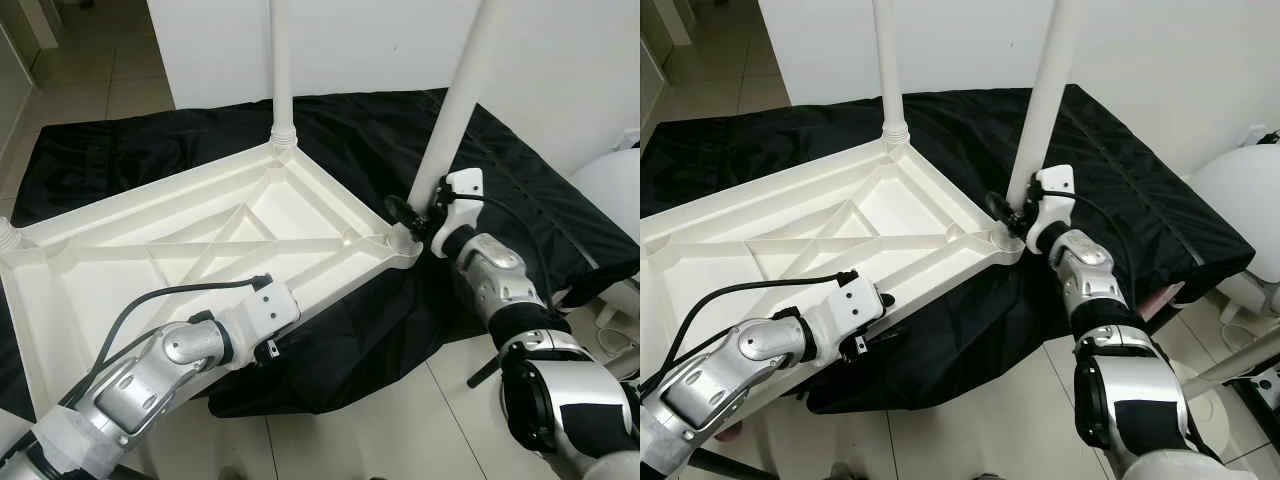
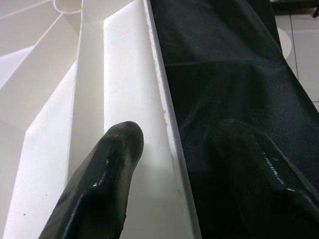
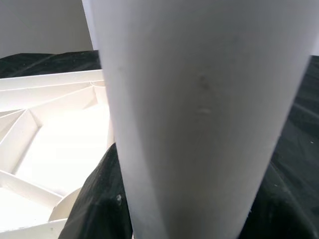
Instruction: Building children table
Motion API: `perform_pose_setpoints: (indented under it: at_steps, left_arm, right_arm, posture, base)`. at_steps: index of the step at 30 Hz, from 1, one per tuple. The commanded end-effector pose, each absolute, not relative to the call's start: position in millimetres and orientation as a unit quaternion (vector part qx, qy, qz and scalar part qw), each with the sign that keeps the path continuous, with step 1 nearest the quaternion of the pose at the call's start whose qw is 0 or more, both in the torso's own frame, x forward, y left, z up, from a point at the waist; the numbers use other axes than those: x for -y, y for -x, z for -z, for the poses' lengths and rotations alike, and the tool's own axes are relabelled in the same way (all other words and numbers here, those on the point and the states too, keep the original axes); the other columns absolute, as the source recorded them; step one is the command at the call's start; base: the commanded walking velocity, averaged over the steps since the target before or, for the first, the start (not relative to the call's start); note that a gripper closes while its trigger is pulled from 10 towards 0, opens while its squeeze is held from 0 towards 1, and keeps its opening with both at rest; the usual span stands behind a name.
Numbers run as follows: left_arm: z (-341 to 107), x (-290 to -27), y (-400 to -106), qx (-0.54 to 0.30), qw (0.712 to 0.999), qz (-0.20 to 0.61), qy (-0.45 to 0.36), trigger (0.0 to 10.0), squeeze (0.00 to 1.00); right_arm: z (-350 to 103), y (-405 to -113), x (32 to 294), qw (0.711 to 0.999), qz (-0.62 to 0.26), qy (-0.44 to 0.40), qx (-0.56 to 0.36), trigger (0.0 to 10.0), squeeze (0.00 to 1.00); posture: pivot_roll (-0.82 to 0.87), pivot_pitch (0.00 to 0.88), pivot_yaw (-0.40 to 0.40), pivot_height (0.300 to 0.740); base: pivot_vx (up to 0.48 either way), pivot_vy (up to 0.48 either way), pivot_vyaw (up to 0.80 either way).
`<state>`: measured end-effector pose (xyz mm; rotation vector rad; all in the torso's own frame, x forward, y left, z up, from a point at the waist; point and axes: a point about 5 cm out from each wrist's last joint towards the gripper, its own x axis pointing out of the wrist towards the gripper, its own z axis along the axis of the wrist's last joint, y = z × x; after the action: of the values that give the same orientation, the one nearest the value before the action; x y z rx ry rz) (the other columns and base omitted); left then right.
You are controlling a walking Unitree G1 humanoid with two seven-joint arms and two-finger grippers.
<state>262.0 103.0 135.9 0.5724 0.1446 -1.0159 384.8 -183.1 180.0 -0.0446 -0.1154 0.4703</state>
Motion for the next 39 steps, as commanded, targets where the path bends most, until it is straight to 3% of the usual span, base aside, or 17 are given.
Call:
perform_pose_setpoints:
  at_steps: [1, 7, 8, 9, 10, 12, 19, 25, 29, 30, 37, 38, 39]
  left_arm:
    - [-124.4, -117.6, -268.7, -0.101, 0.834, 0.457, -0.294, 10.0, 0.0]
    - [-124.0, -123.5, -272.5, -0.098, 0.831, 0.451, -0.312, 10.0, 0.0]
    - [-123.8, -132.8, -276.7, -0.1, 0.827, 0.44, -0.334, 10.0, 0.0]
    - [-123.8, -132.8, -276.7, -0.1, 0.827, 0.44, -0.334, 10.0, 0.0]
    - [-124.3, -142.5, -280.2, -0.102, 0.824, 0.431, -0.354, 10.0, 0.0]
    - [-124.3, -142.5, -280.2, -0.102, 0.824, 0.431, -0.354, 10.0, 0.0]
    - [-131.8, -182.5, -294.8, -0.115, 0.822, 0.387, -0.401, 10.0, 0.0]
    - [-140.5, -191.2, -302.1, -0.107, 0.827, 0.37, -0.41, 10.0, 0.0]
    - [-140.5, -191.2, -302.1, -0.107, 0.827, 0.37, -0.41, 10.0, 0.0]
    - [-144.0, -183.4, -298.9, -0.094, 0.83, 0.391, -0.386, 10.0, 0.0]
    - [-153.4, -169.5, -293.9, -0.07, 0.847, 0.424, -0.313, 10.0, 0.0]
    - [-158.4, -164.0, -291.2, -0.057, 0.851, 0.44, -0.282, 10.0, 0.0]
    - [-164.8, -158.1, -288.9, -0.043, 0.856, 0.455, -0.242, 10.0, 0.0]
  right_arm:
    - [-168.1, -379.1, 189.7, 0.973, -0.225, 0.018, 0.044, 0.0, 0.0]
    - [-164.9, -374.6, 191.4, 0.972, -0.23, 0.019, 0.047, 0.0, 0.0]
    - [-160.8, -367.1, 192.7, 0.971, -0.235, 0.022, 0.051, 2.4, 0.0]
    - [-160.8, -367.1, 192.7, 0.971, -0.235, 0.022, 0.051, 2.4, 0.0]
    - [-156.9, -358.1, 191.9, 0.969, -0.242, 0.019, 0.055, 10.0, 0.0]
    - [-156.9, -358.1, 191.9, 0.969, -0.242, 0.019, 0.055, 10.0, 0.0]
    - [-148.4, -310.1, 161.0, 0.948, -0.312, -0.016, 0.064, 10.0, 0.0]
    - [-134.1, -285.3, 140.2, 0.945, -0.32, -0.036, 0.052, 10.0, 0.0]
    - [-134.1, -285.3, 140.2, 0.945, -0.32, -0.036, 0.052, 10.0, 0.0]
    - [-132.7, -275.0, 137.6, 0.944, -0.323, -0.046, 0.047, 10.0, 1.0]
    - [-138.3, -268.3, 148.3, 0.947, -0.315, -0.042, 0.054, 10.0, 1.0]
    - [-140.9, -266.4, 154.3, 0.947, -0.313, -0.036, 0.053, 10.0, 0.0]
    - [-142.4, -265.5, 160.9, 0.947, -0.316, -0.027, 0.046, 10.0, 0.0]
  posture:
    - [0.0, 0.081, -0.012, 0.74]
    - [0.0, 0.077, -0.017, 0.74]
    - [-0.01, 0.076, -0.024, 0.74]
    - [-0.01, 0.076, -0.024, 0.74]
    - [-0.01, 0.076, -0.026, 0.74]
    - [-0.01, 0.076, -0.026, 0.74]
    - [-0.02, 0.079, -0.032, 0.74]
    - [-0.03, 0.082, -0.026, 0.74]
    - [-0.03, 0.082, -0.026, 0.74]
    - [-0.04, 0.082, -0.024, 0.74]
    - [-0.04, 0.078, -0.025, 0.74]
    - [-0.04, 0.075, -0.023, 0.74]
    - [-0.04, 0.073, -0.023, 0.74]
  base:
    - [0.0, 0.0, 0.0]
    - [0.0, 0.0, 0.0]
    - [0.0, 0.0, 0.0]
    - [0.0, 0.0, 0.0]
    - [0.0, 0.0, 0.0]
    - [0.0, 0.0, 0.0]
    - [0.0, 0.0, 0.0]
    - [0.0, 0.0, 0.0]
    - [0.0, 0.0, 0.0]
    - [0.0, 0.0, 0.0]
    - [0.0, 0.0, 0.0]
    - [0.0, 0.0, 0.0]
    - [0.0, 0.0, 0.0]
